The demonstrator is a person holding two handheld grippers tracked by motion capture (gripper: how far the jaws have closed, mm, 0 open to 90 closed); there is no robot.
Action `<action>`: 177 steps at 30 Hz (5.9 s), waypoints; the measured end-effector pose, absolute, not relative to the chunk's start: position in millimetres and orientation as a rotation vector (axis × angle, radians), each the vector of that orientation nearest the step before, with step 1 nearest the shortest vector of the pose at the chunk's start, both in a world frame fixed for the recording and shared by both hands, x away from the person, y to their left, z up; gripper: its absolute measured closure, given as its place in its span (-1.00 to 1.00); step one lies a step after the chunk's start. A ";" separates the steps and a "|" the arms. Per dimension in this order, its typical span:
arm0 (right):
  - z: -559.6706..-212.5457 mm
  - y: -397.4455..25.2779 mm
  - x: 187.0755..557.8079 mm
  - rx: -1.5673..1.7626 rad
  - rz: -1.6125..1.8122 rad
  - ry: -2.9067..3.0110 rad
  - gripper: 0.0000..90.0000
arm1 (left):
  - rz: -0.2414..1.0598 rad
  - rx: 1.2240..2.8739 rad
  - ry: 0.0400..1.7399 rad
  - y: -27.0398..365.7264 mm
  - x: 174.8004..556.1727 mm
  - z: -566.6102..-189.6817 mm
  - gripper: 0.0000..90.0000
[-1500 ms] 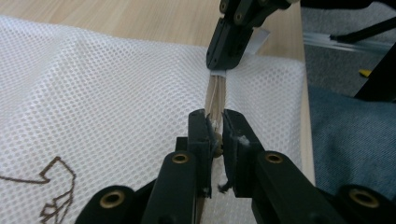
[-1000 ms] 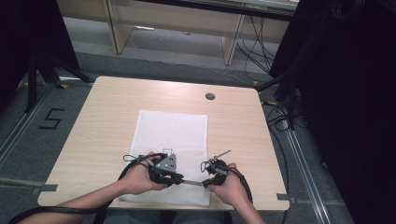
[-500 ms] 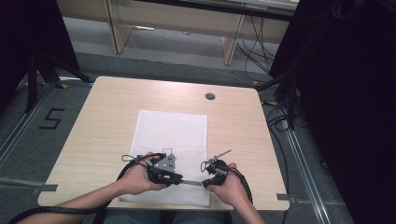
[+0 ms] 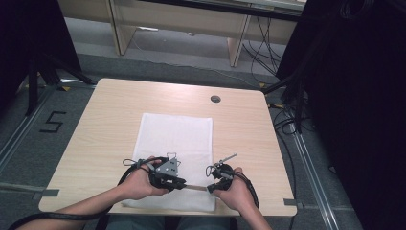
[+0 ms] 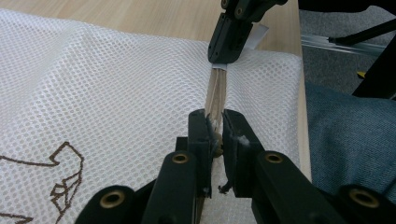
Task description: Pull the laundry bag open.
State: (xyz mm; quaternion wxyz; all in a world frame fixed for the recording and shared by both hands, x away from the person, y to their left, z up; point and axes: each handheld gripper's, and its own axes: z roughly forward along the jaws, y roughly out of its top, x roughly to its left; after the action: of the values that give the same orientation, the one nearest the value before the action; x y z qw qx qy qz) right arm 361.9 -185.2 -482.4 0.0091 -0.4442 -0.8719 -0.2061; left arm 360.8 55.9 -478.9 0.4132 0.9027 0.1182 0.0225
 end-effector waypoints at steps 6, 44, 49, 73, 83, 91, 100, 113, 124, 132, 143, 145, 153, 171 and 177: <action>-482.5 -185.5 362.2 -1.383 -0.656 -2.720 1.00 | 0.052 2.264 0.301 58.9 361.3 -479.4 0.82; -482.4 -185.5 362.1 -1.389 -0.654 -2.716 1.00 | 0.052 2.257 0.310 73.3 360.5 -477.8 0.82; -482.6 -186.1 362.3 -1.388 -0.656 -2.715 1.00 | 0.054 2.257 0.314 75.7 360.9 -477.0 0.82; -482.7 -185.9 362.2 -1.391 -0.655 -2.712 1.00 | 0.054 2.257 0.307 82.1 359.4 -476.8 0.82; -482.5 -185.9 362.1 -1.390 -0.657 -2.714 1.00 | 0.057 2.262 0.294 82.2 357.6 -476.1 0.82; -482.6 -185.8 362.0 -1.396 -0.651 -2.707 1.00 | 0.059 2.271 0.293 83.5 358.8 -477.0 0.82; -482.8 -185.7 362.0 -1.391 -0.656 -2.715 1.00 | 0.056 2.266 0.307 86.4 359.8 -477.2 0.82; -481.9 -183.9 360.4 -1.412 -0.640 -2.720 1.00 | 0.049 2.268 0.327 94.1 360.9 -478.8 0.82; -482.0 -184.2 360.3 -1.412 -0.642 -2.720 1.00 | 0.058 2.273 0.320 97.4 360.6 -479.1 0.82; -481.9 -183.9 360.2 -1.406 -0.647 -2.726 1.00 | 0.049 2.272 0.324 101.3 360.1 -479.6 0.82; -482.2 -183.9 360.2 -1.407 -0.646 -2.725 1.00 | 0.046 2.268 0.337 106.0 359.4 -480.1 0.82; -482.2 -184.0 360.3 -1.398 -0.651 -2.731 1.00 | 0.039 2.264 0.341 106.6 359.9 -479.9 0.82; -482.5 -184.4 361.1 -1.391 -0.652 -2.730 1.00 | 0.055 2.274 0.361 119.0 361.7 -479.9 0.82; -482.6 -184.7 361.3 -1.399 -0.650 -2.720 1.00 | 0.050 2.259 0.379 133.0 360.4 -478.1 0.82; -482.6 -184.5 361.1 -1.398 -0.650 -2.722 1.00 | 0.063 2.274 0.368 133.9 359.8 -478.3 0.82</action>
State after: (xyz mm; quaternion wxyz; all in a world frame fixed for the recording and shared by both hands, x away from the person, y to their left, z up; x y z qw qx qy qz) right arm 361.1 -184.5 -482.6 0.0067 -0.4470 -0.8700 -0.2079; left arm 359.8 133.9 -478.3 0.4064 0.9016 0.1459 0.0250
